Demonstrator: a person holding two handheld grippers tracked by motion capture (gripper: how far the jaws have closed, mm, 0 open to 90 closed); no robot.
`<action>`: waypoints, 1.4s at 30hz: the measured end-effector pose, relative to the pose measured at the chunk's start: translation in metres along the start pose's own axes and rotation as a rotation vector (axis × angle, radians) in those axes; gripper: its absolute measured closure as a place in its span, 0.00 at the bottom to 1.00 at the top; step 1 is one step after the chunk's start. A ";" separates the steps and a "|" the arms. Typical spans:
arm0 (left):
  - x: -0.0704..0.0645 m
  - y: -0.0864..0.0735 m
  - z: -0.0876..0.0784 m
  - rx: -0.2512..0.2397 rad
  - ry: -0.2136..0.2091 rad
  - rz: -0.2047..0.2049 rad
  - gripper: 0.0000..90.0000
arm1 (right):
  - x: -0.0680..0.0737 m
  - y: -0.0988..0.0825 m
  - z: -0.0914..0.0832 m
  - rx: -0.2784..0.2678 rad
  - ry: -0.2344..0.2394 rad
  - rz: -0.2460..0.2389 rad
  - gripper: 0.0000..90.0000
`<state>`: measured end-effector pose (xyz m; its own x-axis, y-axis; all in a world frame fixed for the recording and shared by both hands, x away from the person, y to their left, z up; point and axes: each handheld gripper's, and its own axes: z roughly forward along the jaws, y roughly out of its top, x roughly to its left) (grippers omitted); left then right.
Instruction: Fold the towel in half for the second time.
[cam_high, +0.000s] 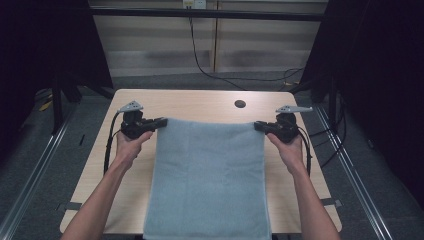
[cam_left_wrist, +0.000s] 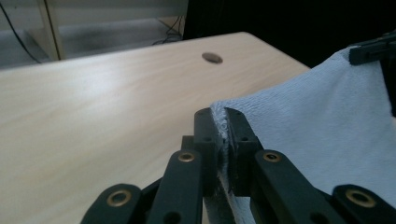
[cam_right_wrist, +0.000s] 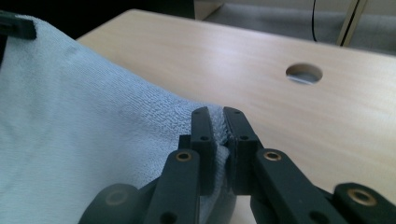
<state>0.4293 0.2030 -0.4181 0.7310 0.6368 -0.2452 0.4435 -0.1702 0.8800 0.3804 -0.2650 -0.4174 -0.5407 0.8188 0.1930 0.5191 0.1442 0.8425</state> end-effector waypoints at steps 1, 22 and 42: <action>0.000 0.005 0.001 -0.001 0.009 0.007 0.94 | -0.001 0.005 0.000 -0.014 -0.003 -0.002 0.93; -0.042 -0.019 -0.068 -0.093 -0.095 0.143 0.93 | 0.049 -0.008 -0.065 -0.115 0.110 -0.099 0.93; -0.069 -0.104 -0.098 0.038 -0.151 0.057 0.69 | 0.079 -0.117 -0.096 0.044 0.156 -0.048 0.72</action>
<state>0.2814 0.2504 -0.4529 0.8239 0.5056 -0.2560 0.4162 -0.2333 0.8788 0.2134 -0.2710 -0.4520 -0.6602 0.7145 0.2316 0.5168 0.2084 0.8304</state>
